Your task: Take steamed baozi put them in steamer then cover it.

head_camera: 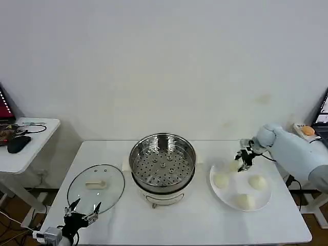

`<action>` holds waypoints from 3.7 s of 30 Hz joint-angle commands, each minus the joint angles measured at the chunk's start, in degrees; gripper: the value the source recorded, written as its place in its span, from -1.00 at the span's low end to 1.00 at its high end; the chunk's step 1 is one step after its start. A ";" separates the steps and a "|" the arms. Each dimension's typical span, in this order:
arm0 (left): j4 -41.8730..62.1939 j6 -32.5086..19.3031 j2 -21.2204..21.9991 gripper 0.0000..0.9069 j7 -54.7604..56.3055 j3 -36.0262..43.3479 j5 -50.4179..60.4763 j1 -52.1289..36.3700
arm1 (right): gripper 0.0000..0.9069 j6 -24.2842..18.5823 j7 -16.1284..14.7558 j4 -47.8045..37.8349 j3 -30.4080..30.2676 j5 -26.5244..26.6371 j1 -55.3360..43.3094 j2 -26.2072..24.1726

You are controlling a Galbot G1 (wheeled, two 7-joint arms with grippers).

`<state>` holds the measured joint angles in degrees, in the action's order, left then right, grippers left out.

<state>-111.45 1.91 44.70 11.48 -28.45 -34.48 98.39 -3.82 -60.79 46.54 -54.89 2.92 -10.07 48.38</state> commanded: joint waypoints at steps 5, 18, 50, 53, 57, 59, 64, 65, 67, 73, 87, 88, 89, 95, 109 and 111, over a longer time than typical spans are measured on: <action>-0.14 -0.02 -0.02 1.00 -0.04 0.37 -0.29 0.01 | 0.33 -3.76 0.27 8.93 -7.16 5.89 -13.12 -2.08; -1.06 -0.02 -0.19 1.00 -0.01 0.35 -1.19 0.53 | 0.33 -8.66 1.62 12.85 -11.82 7.28 -23.93 4.53; -1.52 -0.01 0.54 1.00 0.06 0.34 -2.12 0.97 | 0.36 -27.64 7.67 13.16 -14.10 -1.27 -22.42 20.26; -1.54 -0.01 0.61 1.00 0.06 0.35 -2.16 0.91 | 0.36 -29.25 8.40 12.88 -14.31 -4.47 -21.67 21.06; -1.68 0.01 0.75 1.00 0.08 0.38 -2.19 0.83 | 0.36 -30.91 9.87 12.80 -14.32 -7.52 -19.99 21.78; -1.68 0.06 0.92 1.00 0.15 0.47 -2.19 0.70 | 0.36 -31.70 10.53 12.44 -14.24 -9.43 -19.01 22.09; -1.59 0.08 1.14 1.00 0.17 0.69 -2.16 0.57 | 0.36 -34.10 12.27 11.45 -13.81 -13.01 -17.20 22.62; -1.56 0.08 1.14 1.00 0.17 0.71 -2.17 0.58 | 0.36 -34.39 12.49 11.52 -13.81 -13.56 -16.99 22.67; -1.53 0.09 1.19 1.00 0.18 0.73 -2.17 0.58 | 0.36 -35.02 13.05 11.46 -13.72 -14.91 -16.40 22.90; -1.46 0.08 1.15 1.00 0.17 0.82 -2.17 0.45 | 0.36 -36.36 14.10 11.09 -12.79 -19.37 -14.68 23.48; -1.66 0.09 1.16 1.00 0.15 0.83 -2.22 0.54 | 0.36 -37.28 15.43 9.42 -11.95 -22.33 -12.02 24.41; -1.68 0.10 1.18 1.00 0.14 0.81 -2.22 0.55 | 0.36 -37.40 15.48 9.21 -11.85 -22.82 -11.96 24.55; -1.69 0.10 1.19 1.00 0.15 0.82 -2.23 0.59 | 0.36 -37.70 15.60 8.85 -11.78 -23.37 -11.93 24.68; -1.70 0.11 1.33 1.00 0.15 0.86 -2.23 0.72 | 0.40 -38.07 15.62 8.69 -11.77 -23.66 -11.68 24.83; -1.83 0.10 1.46 1.00 0.46 0.58 -2.23 1.01 | 1.00 -36.23 15.80 10.28 -13.10 -18.83 -13.78 23.17; -1.86 0.11 1.50 1.00 0.47 0.57 -2.23 1.01 | 1.00 -35.31 15.83 11.19 -13.17 -17.33 -14.50 22.18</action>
<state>-113.31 2.02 46.18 11.92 -27.87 -36.71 99.41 -40.62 -45.09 56.43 -67.62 -17.67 -23.30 71.83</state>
